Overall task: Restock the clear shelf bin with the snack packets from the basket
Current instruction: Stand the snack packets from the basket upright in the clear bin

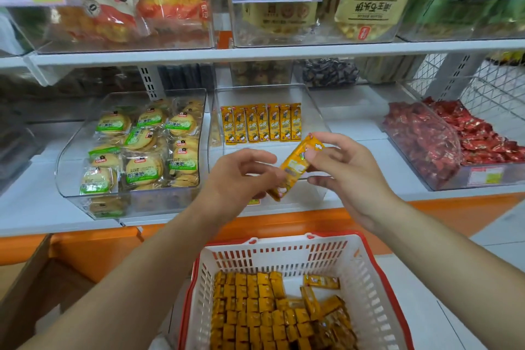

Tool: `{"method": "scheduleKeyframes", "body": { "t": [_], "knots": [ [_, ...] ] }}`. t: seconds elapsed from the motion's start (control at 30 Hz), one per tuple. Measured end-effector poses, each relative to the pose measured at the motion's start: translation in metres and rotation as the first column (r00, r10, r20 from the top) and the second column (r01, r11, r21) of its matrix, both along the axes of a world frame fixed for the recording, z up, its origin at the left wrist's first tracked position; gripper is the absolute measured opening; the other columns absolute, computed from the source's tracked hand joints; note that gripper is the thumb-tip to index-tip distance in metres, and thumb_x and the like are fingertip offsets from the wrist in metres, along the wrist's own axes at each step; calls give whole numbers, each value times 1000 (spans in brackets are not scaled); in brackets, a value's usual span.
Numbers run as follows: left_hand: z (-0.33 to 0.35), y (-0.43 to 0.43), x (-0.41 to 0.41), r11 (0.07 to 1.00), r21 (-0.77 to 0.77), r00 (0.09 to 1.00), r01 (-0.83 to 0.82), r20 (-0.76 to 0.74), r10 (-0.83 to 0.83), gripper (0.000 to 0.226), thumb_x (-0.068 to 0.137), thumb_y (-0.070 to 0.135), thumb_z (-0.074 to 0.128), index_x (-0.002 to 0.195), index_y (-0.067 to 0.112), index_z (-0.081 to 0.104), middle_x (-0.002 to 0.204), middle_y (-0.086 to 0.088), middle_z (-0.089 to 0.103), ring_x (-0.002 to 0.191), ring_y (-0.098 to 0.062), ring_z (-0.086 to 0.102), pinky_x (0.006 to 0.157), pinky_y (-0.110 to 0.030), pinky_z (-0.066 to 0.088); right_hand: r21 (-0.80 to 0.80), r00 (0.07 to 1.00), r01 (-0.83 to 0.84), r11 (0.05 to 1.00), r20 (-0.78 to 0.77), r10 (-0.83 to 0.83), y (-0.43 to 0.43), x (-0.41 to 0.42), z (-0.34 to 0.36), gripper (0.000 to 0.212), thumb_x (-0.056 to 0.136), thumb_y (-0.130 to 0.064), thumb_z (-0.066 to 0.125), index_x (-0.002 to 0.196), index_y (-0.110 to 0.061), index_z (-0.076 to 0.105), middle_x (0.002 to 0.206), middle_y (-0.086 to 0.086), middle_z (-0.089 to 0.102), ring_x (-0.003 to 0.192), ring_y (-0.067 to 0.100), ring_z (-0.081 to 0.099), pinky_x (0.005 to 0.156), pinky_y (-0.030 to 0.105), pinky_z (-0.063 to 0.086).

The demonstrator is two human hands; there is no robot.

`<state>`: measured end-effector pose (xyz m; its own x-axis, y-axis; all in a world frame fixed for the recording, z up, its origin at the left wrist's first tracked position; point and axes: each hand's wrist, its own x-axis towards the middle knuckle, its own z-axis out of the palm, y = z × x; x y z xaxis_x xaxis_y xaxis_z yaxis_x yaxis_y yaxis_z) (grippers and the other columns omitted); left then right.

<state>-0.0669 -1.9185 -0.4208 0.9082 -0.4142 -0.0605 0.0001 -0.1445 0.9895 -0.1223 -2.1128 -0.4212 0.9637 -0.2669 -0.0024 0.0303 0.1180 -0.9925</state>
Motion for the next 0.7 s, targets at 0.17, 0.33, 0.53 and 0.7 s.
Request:
{"method": "scheduleKeyframes", "body": {
  "t": [0.17, 0.33, 0.53, 0.7],
  "knots": [
    [-7, -10, -5, 996, 88, 997, 14, 70, -20, 16, 84, 21, 82, 97, 25, 74, 90, 11, 78, 83, -10, 75, 75, -29, 61, -149, 999, -50, 988, -27, 47, -15, 10, 3, 33, 89, -15, 72, 122, -16, 68, 104, 10, 70, 88, 18, 71, 71, 28, 56],
    [2, -17, 15, 963, 233, 968, -135, 240, 78, 15, 91, 29, 74, 106, 29, 71, 96, 15, 72, 85, -1, 70, 77, -24, 57, -382, 994, 77, 921, 106, -39, -45, 38, 19, 30, 85, -9, 76, 100, -34, 70, 101, 1, 70, 80, 16, 69, 77, 32, 57],
    [-4, -69, 111, 840, 507, 884, -192, 461, -76, 26, 88, 37, 76, 109, 28, 63, 103, 12, 68, 97, -17, 66, 84, -36, 56, -631, 992, 99, 769, 120, -29, -88, 107, 14, 31, 81, -4, 78, 95, -29, 66, 94, -3, 69, 83, 14, 68, 86, 35, 57],
    [-41, -113, 209, 583, 701, 720, -411, 642, -263, 63, 85, 48, 74, 139, 25, 52, 137, -6, 59, 127, -30, 54, 102, -40, 44, -806, 995, 82, 586, 97, -6, -107, 161, -2, 34, 79, -18, 83, 110, -20, 70, 96, -1, 72, 81, 16, 67, 84, 31, 54]
  ]
}}
